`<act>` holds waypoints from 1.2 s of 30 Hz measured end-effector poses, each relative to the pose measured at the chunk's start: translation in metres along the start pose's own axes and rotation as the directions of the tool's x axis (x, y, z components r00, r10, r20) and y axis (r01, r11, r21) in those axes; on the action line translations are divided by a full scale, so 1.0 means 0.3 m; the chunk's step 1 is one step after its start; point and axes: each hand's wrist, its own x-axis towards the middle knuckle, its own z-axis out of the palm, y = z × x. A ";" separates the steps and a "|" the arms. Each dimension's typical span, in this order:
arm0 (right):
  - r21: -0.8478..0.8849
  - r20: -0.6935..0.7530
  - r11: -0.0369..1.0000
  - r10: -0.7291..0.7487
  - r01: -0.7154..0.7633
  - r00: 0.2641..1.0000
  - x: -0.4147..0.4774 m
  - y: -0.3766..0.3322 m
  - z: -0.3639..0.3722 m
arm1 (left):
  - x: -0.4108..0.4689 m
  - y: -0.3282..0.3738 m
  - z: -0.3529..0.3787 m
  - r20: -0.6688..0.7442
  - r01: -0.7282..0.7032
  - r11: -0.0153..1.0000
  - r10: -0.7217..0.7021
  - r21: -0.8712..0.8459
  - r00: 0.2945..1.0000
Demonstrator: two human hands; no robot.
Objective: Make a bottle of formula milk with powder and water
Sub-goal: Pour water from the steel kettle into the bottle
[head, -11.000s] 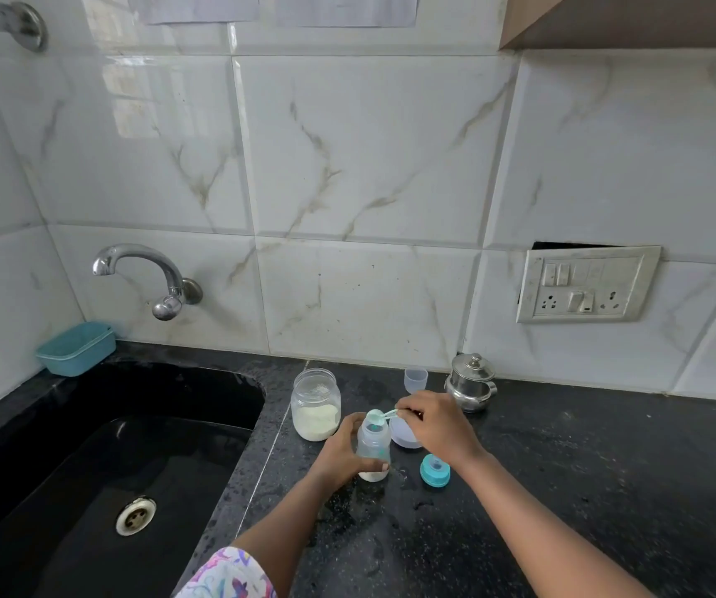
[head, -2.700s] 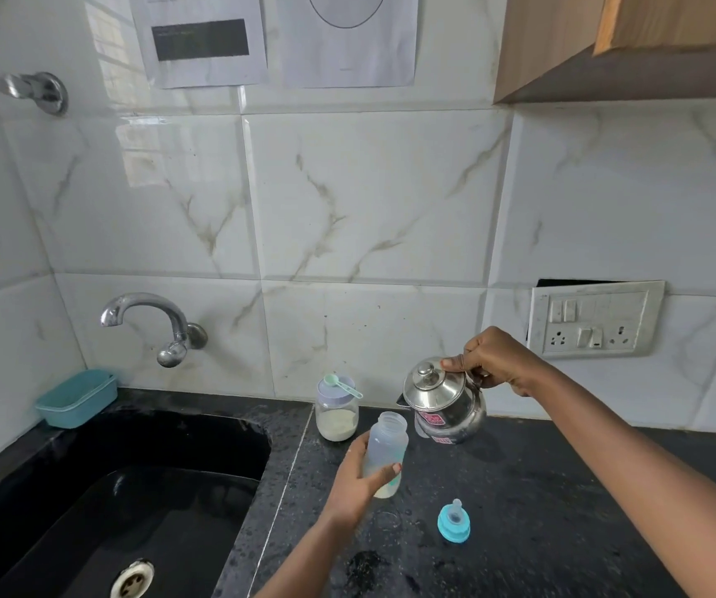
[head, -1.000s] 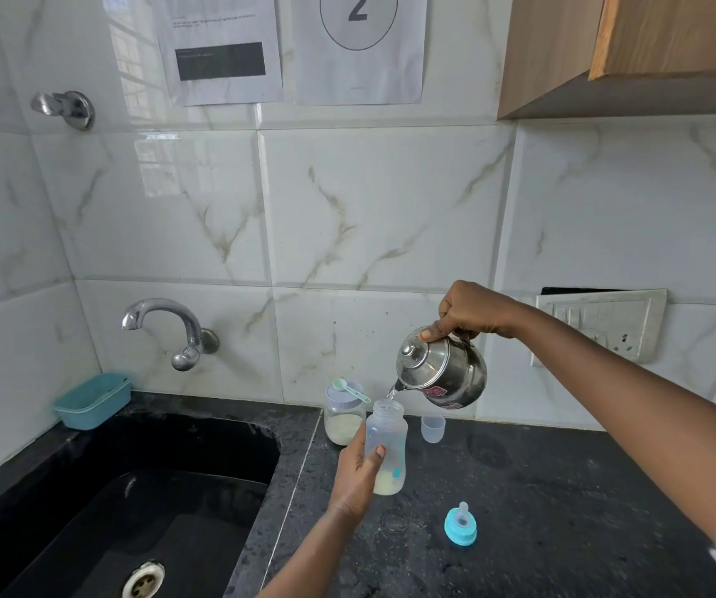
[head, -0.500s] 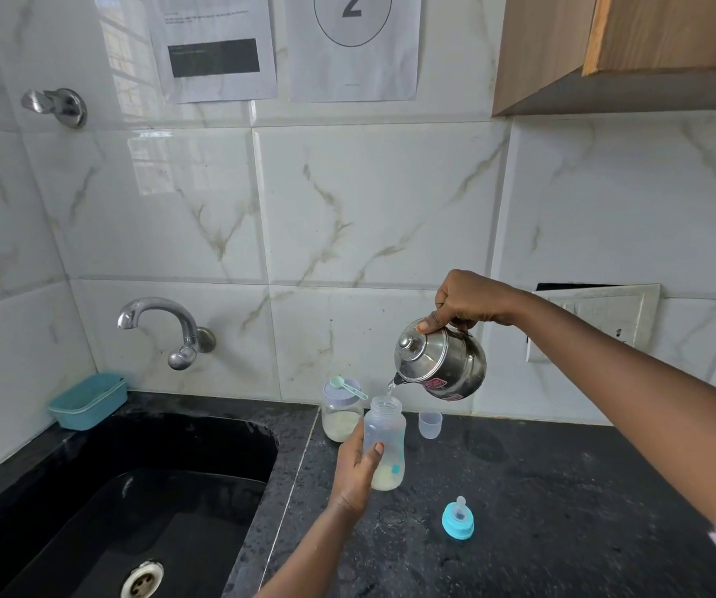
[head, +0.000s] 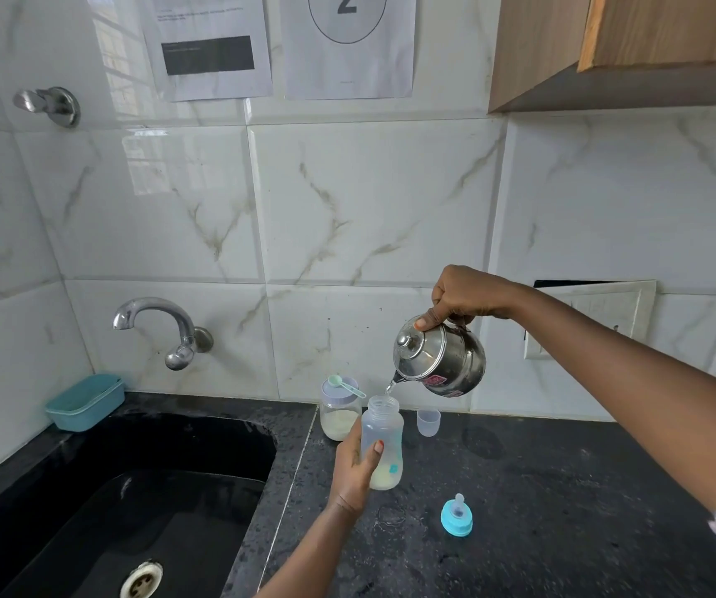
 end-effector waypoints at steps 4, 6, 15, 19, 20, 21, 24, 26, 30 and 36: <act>-0.019 -0.002 1.000 -0.008 0.008 1.000 0.002 -0.005 -0.002 | 0.003 0.000 0.005 -0.006 0.019 0.999 -0.019 0.031 1.000; -0.027 -0.004 1.000 -0.011 0.011 1.000 0.003 -0.008 -0.004 | 0.002 0.006 0.008 -0.002 0.016 0.999 -0.016 0.032 1.000; -0.061 0.005 0.998 -0.022 0.022 1.000 -0.004 -0.016 -0.007 | 0.002 -0.013 0.007 0.008 0.051 0.997 -0.052 0.053 0.999; -0.064 0.007 0.998 -0.017 0.017 1.000 -0.005 -0.016 -0.008 | 0.005 -0.014 0.012 0.027 0.018 0.998 -0.020 0.059 0.999; -0.066 0.009 0.998 -0.016 0.016 1.000 -0.006 -0.017 -0.009 | 0.005 -0.013 0.013 0.029 0.008 0.998 -0.010 0.059 1.000; -0.069 0.010 0.998 -0.015 0.016 1.000 -0.007 -0.019 -0.010 | 0.005 -0.011 0.014 0.026 -0.002 0.999 0.001 0.053 1.000; -0.077 0.013 0.997 -0.015 0.016 1.000 -0.011 -0.025 -0.013 | 0.005 -0.006 0.014 0.025 -0.028 0.999 0.027 0.038 0.999; -0.085 0.012 0.996 -0.015 0.016 1.000 -0.013 -0.030 -0.016 | 0.005 -0.005 0.013 0.039 -0.043 0.998 0.042 0.039 0.998; -0.103 0.013 0.995 -0.019 0.020 1.000 -0.016 -0.037 -0.023 | -0.001 0.004 0.014 0.043 -0.063 0.997 0.061 0.043 0.997; -0.130 0.021 0.991 -0.029 0.032 0.999 -0.021 -0.053 -0.035 | -0.001 0.004 0.014 0.032 -0.067 0.996 0.065 0.059 0.997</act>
